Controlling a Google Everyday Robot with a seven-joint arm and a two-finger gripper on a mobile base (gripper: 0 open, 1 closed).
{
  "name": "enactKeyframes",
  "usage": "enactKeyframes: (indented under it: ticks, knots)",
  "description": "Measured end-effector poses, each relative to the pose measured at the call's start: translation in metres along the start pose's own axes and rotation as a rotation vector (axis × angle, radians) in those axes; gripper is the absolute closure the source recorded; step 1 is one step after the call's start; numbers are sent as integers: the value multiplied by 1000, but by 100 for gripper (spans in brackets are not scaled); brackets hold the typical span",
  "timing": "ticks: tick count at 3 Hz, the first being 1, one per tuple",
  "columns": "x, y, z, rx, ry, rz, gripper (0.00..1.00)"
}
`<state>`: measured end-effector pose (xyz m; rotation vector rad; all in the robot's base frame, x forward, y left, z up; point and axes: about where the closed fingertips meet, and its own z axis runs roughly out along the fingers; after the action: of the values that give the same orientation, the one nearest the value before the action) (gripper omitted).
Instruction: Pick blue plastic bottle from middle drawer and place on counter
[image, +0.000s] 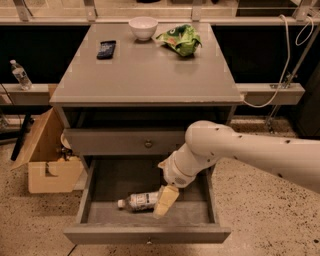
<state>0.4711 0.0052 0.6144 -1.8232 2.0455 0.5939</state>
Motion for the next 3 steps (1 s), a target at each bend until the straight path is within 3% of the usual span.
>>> enactKeyframes:
  ticks: [1, 3]
  knots:
    - [20, -20, 37, 4, 20, 12, 0]
    - [38, -57, 105, 60, 97, 22, 0]
